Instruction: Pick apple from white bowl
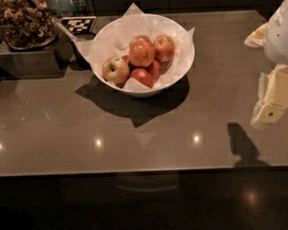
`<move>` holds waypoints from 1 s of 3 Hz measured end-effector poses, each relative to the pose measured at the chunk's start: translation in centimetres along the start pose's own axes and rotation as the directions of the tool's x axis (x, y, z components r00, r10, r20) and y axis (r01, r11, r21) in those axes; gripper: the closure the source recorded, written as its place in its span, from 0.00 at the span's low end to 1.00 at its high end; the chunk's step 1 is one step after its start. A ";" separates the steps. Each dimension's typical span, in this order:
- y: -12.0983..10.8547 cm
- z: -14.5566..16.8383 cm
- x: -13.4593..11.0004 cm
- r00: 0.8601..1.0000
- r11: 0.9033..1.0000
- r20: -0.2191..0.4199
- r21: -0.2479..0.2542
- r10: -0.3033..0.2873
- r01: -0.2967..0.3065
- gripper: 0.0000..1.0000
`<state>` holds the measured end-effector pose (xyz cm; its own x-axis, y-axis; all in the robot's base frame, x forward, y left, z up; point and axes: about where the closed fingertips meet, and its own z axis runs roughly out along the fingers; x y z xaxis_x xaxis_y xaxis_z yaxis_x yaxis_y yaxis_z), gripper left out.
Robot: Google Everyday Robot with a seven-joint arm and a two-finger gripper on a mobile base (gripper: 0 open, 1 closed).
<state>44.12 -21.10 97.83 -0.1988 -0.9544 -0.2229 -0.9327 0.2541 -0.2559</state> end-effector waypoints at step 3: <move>-7.0 2.6 -12.4 0.931 0.963 0.298 -0.099 -0.210 0.249 0.00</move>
Offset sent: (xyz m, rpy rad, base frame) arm 0.1065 0.1192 0.0302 0.2957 0.0237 0.4162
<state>53.90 -10.64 99.96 0.1004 -0.8953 -0.4341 -0.9780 -0.0085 -0.2086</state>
